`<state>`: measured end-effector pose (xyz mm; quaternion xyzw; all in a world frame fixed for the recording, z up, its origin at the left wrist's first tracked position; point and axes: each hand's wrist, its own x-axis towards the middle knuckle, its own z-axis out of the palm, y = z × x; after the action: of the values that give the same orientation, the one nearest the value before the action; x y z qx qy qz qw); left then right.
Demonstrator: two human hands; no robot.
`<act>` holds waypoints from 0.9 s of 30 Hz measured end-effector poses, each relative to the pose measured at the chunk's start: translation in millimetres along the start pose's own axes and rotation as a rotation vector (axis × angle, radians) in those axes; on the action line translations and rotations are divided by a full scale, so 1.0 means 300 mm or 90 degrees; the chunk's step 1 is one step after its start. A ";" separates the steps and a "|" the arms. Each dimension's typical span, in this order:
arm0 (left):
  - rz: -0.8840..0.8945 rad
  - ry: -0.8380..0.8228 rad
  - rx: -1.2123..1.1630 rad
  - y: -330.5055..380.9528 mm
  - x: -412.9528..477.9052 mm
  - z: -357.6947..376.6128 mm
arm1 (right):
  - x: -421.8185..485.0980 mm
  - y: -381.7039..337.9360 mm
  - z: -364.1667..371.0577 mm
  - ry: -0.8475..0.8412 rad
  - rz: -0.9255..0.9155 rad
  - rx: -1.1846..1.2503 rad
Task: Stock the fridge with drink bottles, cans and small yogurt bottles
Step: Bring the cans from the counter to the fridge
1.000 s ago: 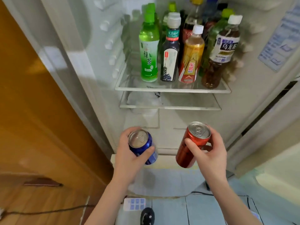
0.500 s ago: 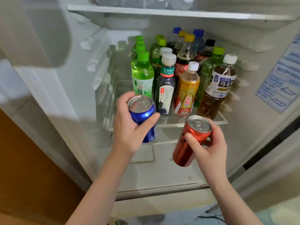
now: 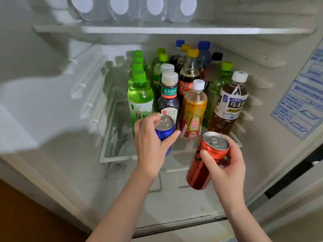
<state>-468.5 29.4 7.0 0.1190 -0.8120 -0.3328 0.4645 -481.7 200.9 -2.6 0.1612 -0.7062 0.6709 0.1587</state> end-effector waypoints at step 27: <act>-0.239 -0.369 -0.212 0.009 -0.344 -0.191 | -0.035 -0.060 0.122 -0.345 0.061 0.087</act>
<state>-364.8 58.6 -41.1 0.0898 -0.8085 -0.5593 0.1595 -464.6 163.7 7.0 0.3118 -0.6828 0.6560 -0.0790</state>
